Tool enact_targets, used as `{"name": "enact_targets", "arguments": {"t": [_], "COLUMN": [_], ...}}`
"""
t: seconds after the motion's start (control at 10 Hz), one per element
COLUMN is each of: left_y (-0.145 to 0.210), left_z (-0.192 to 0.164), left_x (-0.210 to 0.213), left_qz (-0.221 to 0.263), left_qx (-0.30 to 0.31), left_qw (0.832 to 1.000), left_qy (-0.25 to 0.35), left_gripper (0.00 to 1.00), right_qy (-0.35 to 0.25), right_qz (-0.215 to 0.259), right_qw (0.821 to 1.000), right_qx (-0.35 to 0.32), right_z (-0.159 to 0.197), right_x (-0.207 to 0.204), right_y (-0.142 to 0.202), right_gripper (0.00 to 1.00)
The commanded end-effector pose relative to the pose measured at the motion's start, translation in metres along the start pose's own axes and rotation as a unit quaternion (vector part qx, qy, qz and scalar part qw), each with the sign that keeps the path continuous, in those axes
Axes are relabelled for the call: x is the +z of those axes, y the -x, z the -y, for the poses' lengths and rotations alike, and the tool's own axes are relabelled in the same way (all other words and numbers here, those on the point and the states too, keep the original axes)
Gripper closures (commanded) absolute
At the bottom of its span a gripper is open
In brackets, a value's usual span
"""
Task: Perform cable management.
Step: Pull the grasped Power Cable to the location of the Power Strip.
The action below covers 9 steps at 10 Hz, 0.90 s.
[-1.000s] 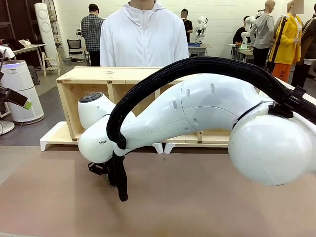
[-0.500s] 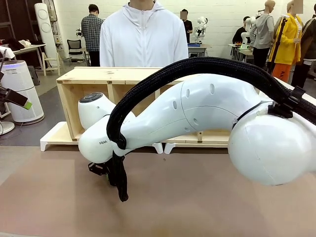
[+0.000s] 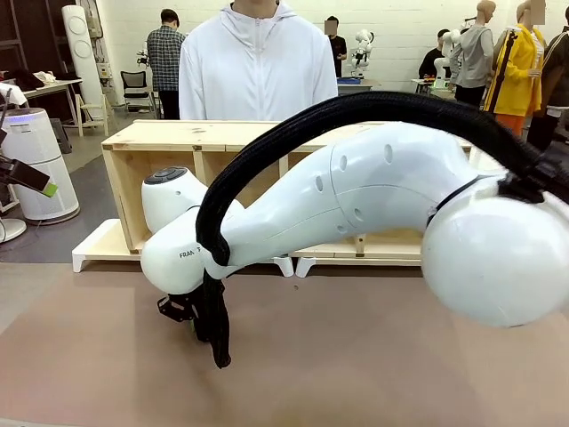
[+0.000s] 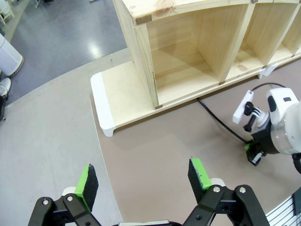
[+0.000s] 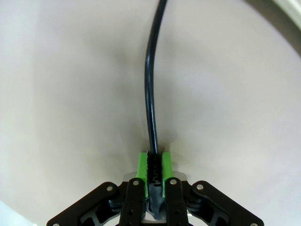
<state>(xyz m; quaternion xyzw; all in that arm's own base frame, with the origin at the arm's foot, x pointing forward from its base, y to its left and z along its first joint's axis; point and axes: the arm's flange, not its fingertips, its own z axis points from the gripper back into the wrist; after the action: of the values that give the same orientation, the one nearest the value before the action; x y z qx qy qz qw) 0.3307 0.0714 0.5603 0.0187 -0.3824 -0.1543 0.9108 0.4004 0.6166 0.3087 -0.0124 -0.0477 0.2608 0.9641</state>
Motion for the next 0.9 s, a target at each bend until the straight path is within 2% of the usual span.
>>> {"name": "enact_targets", "arguments": {"t": [0.0, 0.3, 0.8], "left_y": [0.001, 0.001, 0.001], "left_z": [-0.001, -0.001, -0.001], "left_x": [0.0, 0.0, 0.0], "left_qz": [-0.002, -0.002, -0.002], "left_qx": [0.003, 0.003, 0.003], "left_qw": [1.0, 1.0, 1.0], "left_qy": [0.001, 0.001, 0.001], "left_gripper": [0.0, 0.0, 0.0], "right_qy": [-0.028, -0.039, 0.017], "right_qz": [-0.028, -0.02, -0.018], "right_qw": [0.999, 0.999, 0.993], "right_qx": [0.004, -0.028, -0.113], "right_z": [0.017, 0.038, 0.087], "right_x": [0.014, 0.045, 0.072], "right_y": [0.042, 0.081, 0.126], "right_gripper": [0.85, 0.85, 0.85]}}
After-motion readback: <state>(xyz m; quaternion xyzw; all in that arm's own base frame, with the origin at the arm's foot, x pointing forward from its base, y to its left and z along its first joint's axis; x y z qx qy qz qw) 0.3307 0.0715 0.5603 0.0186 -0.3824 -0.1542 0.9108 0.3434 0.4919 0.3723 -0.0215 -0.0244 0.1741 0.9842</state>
